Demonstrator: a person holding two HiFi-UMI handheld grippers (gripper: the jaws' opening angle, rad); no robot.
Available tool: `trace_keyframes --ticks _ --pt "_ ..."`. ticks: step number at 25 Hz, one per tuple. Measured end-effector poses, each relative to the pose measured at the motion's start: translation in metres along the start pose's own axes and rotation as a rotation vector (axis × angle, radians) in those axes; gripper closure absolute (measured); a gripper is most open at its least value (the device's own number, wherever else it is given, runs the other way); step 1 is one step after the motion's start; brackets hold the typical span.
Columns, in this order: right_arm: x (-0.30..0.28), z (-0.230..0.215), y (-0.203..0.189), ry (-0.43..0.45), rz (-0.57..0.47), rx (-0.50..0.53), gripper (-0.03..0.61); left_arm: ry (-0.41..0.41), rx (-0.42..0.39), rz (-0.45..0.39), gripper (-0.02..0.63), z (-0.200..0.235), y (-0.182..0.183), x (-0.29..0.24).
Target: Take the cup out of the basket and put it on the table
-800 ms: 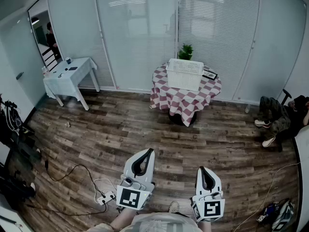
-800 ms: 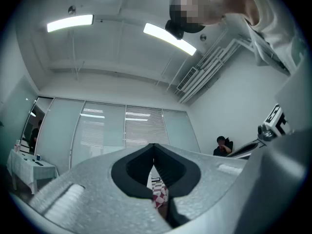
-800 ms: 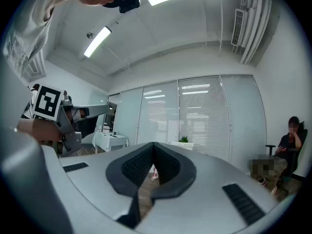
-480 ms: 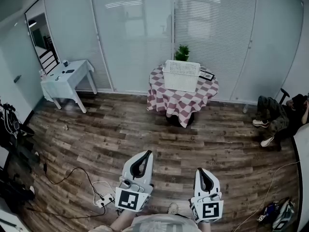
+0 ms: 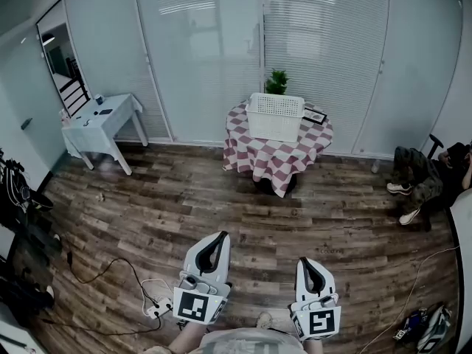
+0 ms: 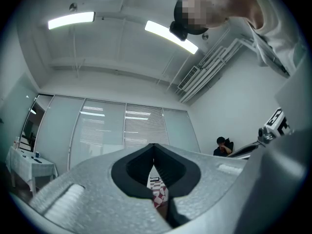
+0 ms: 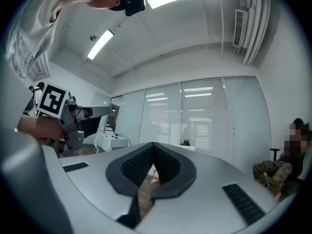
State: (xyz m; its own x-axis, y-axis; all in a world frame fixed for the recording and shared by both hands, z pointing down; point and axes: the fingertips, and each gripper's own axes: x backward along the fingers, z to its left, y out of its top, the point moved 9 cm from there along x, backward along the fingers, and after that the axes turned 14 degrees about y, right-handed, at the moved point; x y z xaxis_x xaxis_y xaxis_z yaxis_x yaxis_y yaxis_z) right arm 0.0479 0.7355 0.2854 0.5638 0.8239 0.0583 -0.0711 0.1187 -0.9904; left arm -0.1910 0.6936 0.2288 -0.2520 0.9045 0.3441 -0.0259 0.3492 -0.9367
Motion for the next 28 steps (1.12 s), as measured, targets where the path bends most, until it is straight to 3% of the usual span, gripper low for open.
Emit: trace_keyframes --ticks 5,10,14,18,24,28 --pt "-0.006 -0.002 0.0 0.067 0.054 0.094 0.569 0.014 -0.027 -0.001 0.609 -0.006 -0.001 -0.008" --pt "-0.004 -0.011 -0.002 0.106 0.062 0.122 0.569 0.019 -0.025 0.024 0.609 -0.02 -0.006 -0.015" --pt "0.003 -0.022 -0.007 0.123 0.071 0.145 0.569 0.033 -0.033 -0.018 0.609 -0.033 -0.004 -0.022" --pt "0.013 -0.037 -0.014 0.125 0.075 0.133 0.569 0.024 -0.019 -0.05 0.609 -0.054 -0.005 -0.026" --pt "0.021 -0.057 -0.021 0.099 0.069 0.089 0.569 -0.025 0.018 0.021 0.609 -0.075 -0.022 -0.034" --pt "0.018 -0.071 -0.039 0.048 0.087 0.065 0.569 -0.068 -0.01 0.031 0.609 -0.085 -0.035 -0.051"
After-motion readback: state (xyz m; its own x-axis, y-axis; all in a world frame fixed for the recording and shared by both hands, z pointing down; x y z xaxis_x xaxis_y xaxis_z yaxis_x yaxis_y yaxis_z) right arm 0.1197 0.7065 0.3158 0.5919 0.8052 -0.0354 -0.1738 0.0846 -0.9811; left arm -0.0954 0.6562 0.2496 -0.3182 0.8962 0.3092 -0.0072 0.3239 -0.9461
